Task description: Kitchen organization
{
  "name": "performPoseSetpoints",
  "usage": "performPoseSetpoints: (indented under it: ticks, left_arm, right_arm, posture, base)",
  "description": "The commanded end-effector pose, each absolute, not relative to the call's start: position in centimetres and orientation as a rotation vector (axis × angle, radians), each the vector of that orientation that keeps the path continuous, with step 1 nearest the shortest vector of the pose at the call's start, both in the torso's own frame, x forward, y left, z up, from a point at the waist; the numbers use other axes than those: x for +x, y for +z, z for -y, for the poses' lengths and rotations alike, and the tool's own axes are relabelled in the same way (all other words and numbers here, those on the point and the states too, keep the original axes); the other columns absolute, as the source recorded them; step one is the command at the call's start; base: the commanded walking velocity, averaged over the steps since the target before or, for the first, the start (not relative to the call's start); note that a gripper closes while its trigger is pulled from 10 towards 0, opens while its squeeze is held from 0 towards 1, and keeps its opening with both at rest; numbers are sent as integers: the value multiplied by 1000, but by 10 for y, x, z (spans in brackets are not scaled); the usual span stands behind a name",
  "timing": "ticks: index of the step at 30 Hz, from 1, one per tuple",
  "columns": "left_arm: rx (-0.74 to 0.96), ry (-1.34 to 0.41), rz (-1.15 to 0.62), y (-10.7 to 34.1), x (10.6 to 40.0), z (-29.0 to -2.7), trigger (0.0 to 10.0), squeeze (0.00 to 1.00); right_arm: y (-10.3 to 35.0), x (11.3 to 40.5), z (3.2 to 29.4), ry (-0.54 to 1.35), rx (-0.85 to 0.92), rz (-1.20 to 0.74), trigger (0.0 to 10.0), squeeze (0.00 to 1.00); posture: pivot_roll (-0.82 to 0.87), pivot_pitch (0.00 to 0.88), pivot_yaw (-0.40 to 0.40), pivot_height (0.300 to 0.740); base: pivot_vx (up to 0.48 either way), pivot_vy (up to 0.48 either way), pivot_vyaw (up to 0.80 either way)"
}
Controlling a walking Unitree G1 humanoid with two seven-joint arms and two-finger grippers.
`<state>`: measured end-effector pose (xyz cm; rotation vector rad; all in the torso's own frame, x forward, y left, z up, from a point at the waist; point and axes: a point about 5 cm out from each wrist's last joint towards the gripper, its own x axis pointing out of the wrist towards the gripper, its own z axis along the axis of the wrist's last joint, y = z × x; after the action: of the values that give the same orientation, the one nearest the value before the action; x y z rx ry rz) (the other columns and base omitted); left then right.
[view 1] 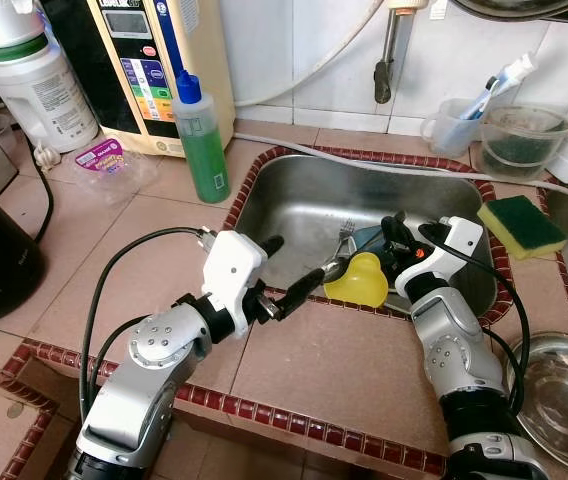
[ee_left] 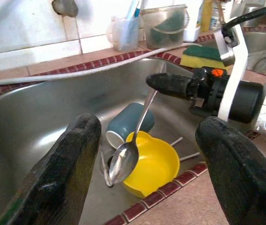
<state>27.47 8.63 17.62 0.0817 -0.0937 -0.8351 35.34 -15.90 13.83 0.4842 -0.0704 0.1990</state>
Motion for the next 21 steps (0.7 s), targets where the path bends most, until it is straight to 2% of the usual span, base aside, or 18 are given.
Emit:
performPoseSetpoints:
  ticks: [1,2,21]
  left_arm:
    - [90,-842,96,178,273,-87,10000,0]
    - [91,-842,97,178,273,-86,10000,0]
    - [81,-847,103,179,273,-86,10000,0]
  right_arm:
    - [138,354,157,204,493,67,10000,976]
    - [138,354,157,203,497,67,10000,1000]
    - [150,358,158,226,482,122,10000,1000]
  posture:
    - [-58,154,79,740]
    - [-58,154,79,740]
    - [-62,143,78,740]
  base:
    - [0,0,0]
    - [0,0,0]
    - [0,0,0]
